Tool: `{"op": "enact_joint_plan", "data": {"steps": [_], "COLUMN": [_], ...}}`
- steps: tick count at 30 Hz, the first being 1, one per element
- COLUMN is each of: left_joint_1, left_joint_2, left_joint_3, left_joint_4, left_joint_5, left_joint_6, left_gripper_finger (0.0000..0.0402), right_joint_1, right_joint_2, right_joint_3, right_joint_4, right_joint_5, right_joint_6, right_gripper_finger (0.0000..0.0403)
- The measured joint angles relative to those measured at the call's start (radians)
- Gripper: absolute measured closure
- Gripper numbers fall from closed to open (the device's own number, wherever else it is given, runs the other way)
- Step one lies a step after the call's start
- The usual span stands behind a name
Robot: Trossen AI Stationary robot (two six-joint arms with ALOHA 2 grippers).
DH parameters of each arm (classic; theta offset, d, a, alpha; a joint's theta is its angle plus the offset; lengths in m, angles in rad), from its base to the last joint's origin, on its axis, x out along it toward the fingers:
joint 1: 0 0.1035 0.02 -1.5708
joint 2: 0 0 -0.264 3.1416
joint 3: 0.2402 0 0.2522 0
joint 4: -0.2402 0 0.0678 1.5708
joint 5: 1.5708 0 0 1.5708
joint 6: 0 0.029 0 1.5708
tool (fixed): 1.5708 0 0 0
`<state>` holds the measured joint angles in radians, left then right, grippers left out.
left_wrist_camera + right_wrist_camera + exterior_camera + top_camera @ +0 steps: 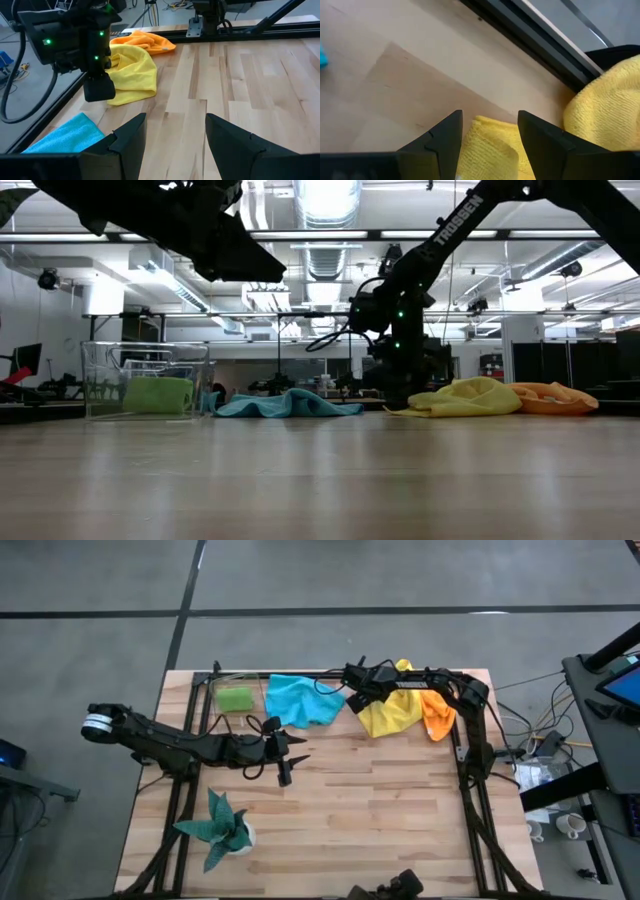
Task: Roll microfiber towels into tight, uniform cylinder then place into a basket
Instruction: Fold the yellow microfiber towel
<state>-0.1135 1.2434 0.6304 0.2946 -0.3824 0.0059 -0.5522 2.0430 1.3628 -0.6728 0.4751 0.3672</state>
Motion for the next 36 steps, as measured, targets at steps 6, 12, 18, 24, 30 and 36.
{"op": "enact_joint_plan", "data": {"steps": [6,12,18,24,30,36], "left_joint_1": [0.0,0.0,0.0,0.0,0.001,0.002], "left_joint_2": [0.0,0.0,0.0,0.0,0.018,0.154], "left_joint_3": [0.0,0.0,0.0,0.0,0.0,0.0], "left_joint_4": [0.0,-0.002,-0.036,-0.044,-0.014,0.199], "left_joint_5": [0.0,0.0,0.0,-0.049,-0.073,-0.072], "left_joint_6": [0.0,0.001,0.007,0.002,-0.001,0.04], "left_gripper_finger": [0.0214,0.0214,0.0214,0.0214,0.0214,0.0214], "right_joint_1": [0.002,0.007,0.071,0.209,0.416,0.541], "right_joint_2": [0.0,-0.007,-0.14,-0.446,-0.739,-0.896], "right_joint_3": [0.0,-0.001,-0.021,-0.13,-0.222,-0.232], "right_joint_4": [0.0,-0.005,-0.073,-0.074,0.003,0.089], "right_joint_5": [-0.001,0.026,0.119,0.147,0.147,0.158], "right_joint_6": [-0.009,-0.069,-0.114,-0.053,0.049,0.083], "right_gripper_finger": [0.0225,0.0335,0.0393,0.0394,0.0394,0.0394]}}
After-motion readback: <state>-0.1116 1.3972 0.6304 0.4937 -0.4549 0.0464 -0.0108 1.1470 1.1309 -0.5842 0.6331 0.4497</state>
